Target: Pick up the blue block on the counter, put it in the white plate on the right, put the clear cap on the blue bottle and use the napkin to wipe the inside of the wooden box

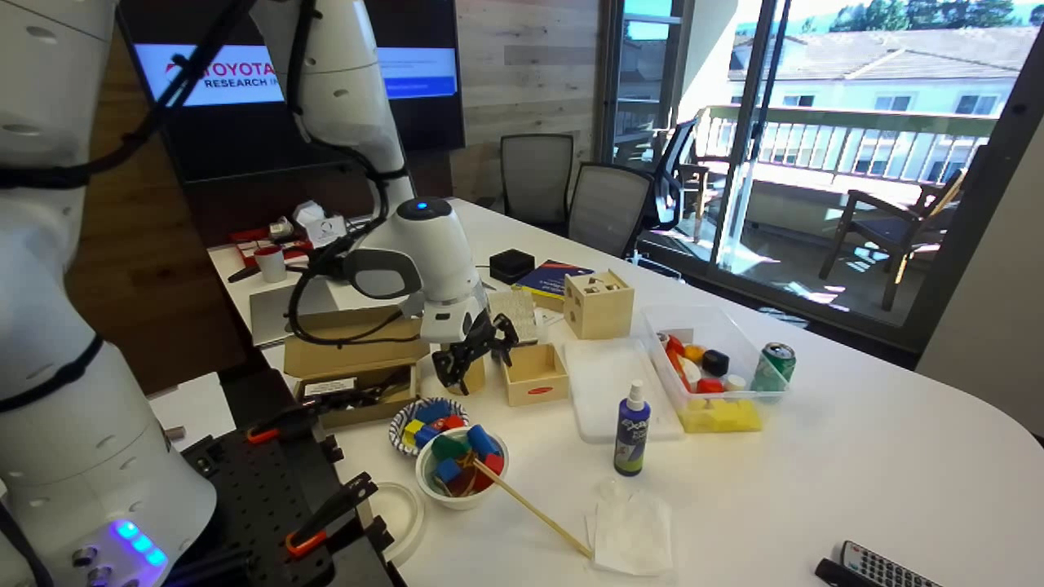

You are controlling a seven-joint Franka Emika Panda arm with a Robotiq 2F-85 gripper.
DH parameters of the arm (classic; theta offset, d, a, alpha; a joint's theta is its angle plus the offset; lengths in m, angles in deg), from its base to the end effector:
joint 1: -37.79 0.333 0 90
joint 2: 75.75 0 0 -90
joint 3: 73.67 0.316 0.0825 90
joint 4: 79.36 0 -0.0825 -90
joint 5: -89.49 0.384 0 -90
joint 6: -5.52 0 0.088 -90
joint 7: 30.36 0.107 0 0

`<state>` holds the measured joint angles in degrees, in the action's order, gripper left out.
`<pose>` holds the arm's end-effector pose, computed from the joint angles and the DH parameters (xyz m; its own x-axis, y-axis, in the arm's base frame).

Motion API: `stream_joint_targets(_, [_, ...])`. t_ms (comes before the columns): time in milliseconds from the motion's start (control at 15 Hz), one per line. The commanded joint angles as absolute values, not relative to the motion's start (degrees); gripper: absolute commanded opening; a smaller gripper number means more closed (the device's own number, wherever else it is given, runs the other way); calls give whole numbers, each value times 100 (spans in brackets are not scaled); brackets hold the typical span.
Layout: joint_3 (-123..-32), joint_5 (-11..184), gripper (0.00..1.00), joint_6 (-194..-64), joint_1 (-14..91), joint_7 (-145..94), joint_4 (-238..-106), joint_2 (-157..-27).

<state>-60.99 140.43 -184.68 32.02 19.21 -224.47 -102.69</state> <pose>0.4358 -0.0195 0.1259 -0.1078 -0.9941 -0.0118 -0.9599 0.1071 -0.2592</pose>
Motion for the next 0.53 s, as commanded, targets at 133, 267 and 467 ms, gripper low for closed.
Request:
stream_joint_targets(133, [-6799,13466,100,-18293,2923,1159,-22467,-9706])
stream_joint_targets(267, [-7020,13144,100,-18232,2680,850,-22321,-9665])
stream_joint_targets(467, [-6292,12491,100,-17618,1348,447,-21780,-9676])
